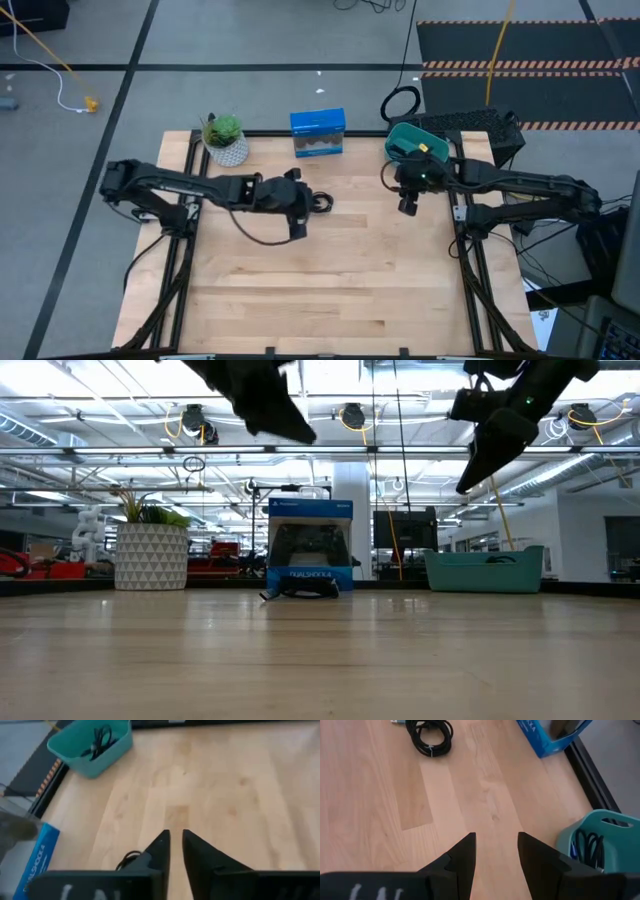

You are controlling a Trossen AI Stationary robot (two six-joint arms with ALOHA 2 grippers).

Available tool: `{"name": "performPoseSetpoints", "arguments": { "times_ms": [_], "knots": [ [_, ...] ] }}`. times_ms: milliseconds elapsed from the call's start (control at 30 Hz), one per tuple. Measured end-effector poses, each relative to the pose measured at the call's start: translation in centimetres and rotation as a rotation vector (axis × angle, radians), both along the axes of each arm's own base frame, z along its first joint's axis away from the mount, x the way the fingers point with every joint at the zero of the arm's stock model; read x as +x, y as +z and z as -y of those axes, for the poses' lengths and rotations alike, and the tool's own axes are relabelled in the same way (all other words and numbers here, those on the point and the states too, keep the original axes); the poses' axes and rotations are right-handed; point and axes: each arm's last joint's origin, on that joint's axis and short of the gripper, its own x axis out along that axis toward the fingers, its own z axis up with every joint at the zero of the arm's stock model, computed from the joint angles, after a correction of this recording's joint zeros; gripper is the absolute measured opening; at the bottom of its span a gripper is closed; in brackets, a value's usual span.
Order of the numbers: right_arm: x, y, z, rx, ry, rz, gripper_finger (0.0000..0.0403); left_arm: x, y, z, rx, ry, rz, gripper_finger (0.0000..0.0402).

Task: Pick and place USB-C Cables
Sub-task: Put the black charger cable into the green bin

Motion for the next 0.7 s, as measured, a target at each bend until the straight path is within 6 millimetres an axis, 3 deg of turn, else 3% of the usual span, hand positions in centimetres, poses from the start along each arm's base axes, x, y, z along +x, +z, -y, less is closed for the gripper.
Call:
{"name": "performPoseSetpoints", "arguments": {
  "times_ms": [367, 700],
  "knots": [
    [-0.1, 0.1, 0.0, -0.008, 0.005, 0.01, 0.0139, 2.5, -5.3, -2.3, 0.052, 0.017, -0.177, 0.018],
    [0.1, 0.2, 0.0, -0.012, 0.004, 0.025, 0.0139, 3.4, -9.2, -5.0, 0.018, 0.048, -0.302, 0.0171]
  ]
}}
